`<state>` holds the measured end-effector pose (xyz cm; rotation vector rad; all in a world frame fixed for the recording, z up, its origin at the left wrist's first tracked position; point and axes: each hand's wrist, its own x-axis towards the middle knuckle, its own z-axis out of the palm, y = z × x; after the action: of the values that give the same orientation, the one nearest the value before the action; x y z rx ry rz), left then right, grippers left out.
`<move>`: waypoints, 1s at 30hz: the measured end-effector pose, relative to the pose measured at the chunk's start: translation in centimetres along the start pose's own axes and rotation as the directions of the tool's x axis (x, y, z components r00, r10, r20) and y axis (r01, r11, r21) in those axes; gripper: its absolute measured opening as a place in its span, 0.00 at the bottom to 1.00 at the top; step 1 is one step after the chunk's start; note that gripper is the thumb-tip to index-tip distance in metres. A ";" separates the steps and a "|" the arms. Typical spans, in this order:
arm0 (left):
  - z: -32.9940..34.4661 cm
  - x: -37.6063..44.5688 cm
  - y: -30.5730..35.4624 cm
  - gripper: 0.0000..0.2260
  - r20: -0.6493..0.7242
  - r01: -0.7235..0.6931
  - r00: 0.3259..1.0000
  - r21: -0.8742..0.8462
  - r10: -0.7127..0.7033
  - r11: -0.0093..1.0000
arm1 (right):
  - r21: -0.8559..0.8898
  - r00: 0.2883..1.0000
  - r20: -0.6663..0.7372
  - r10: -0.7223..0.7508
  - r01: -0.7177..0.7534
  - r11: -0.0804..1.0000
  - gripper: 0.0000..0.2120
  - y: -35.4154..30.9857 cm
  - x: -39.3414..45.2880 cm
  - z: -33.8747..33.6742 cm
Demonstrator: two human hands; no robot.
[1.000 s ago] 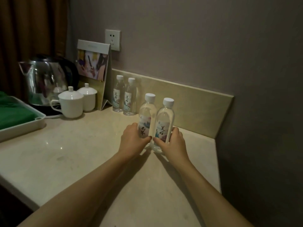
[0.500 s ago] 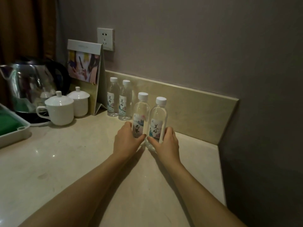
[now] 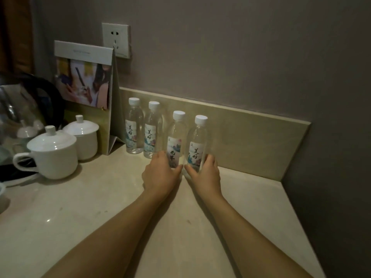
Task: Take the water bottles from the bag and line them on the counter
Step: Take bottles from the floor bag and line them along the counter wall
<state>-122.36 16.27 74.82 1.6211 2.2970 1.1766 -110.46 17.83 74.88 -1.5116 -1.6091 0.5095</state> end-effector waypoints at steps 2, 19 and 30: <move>0.0 1.0 -0.5 0.24 0.019 -0.048 0.999 0.043 0.047 0.998 | -0.033 0.999 -0.032 0.007 -0.008 0.999 0.24 -0.1 0.6 1.0; -0.1 4.1 -2.3 0.22 0.125 -0.144 0.983 0.065 0.136 0.987 | -0.125 0.989 -0.137 0.058 -0.075 0.989 0.24 -0.7 2.2 4.3; 0.5 5.3 -2.5 0.19 0.153 -0.140 0.979 0.022 0.135 0.990 | -0.195 0.984 -0.137 0.118 -0.143 0.970 0.24 -0.9 2.9 4.5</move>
<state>-126.35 20.58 74.67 1.8389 2.1527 1.0062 -114.33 21.57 73.91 -1.7760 -1.5080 0.3211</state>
